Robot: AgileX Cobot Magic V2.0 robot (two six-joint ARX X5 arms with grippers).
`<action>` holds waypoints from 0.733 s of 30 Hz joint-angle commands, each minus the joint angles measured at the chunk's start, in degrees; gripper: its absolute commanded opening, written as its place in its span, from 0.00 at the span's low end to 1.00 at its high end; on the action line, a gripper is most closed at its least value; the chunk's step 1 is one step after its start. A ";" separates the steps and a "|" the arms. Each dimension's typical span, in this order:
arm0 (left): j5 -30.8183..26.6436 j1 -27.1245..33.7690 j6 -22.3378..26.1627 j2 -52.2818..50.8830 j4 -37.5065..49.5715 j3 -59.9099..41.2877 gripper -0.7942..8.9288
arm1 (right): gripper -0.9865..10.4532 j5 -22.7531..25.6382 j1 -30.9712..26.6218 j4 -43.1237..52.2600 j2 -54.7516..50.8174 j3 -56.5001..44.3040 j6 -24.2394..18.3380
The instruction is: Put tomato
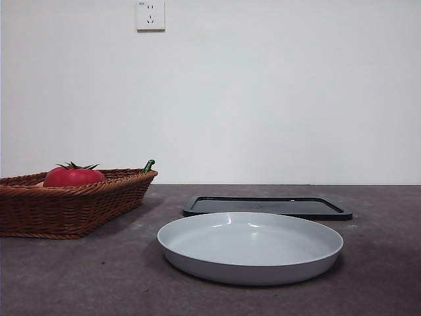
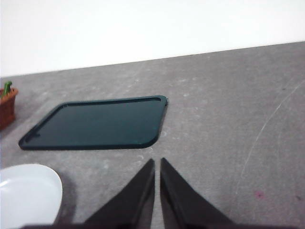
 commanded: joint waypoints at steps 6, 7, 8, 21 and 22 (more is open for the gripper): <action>3.23 0.11 -8.00 0.00 0.24 1.29 0.09 | 0.09 0.90 -0.07 0.57 -0.11 2.27 7.78; 3.34 0.11 -8.50 0.11 -0.26 1.88 0.09 | 0.09 1.18 -0.07 0.52 -0.09 3.19 7.80; 3.56 0.11 -8.96 0.24 -1.27 2.67 0.09 | 0.09 1.18 -0.07 0.52 -0.04 4.02 7.87; 9.51 0.11 -1.20 11.10 -13.62 20.04 0.09 | 0.09 -2.64 -0.02 -8.02 13.99 23.96 4.13; 10.12 0.11 0.22 12.57 -15.08 21.84 0.09 | 0.09 -3.56 -0.02 -9.07 15.63 25.68 3.32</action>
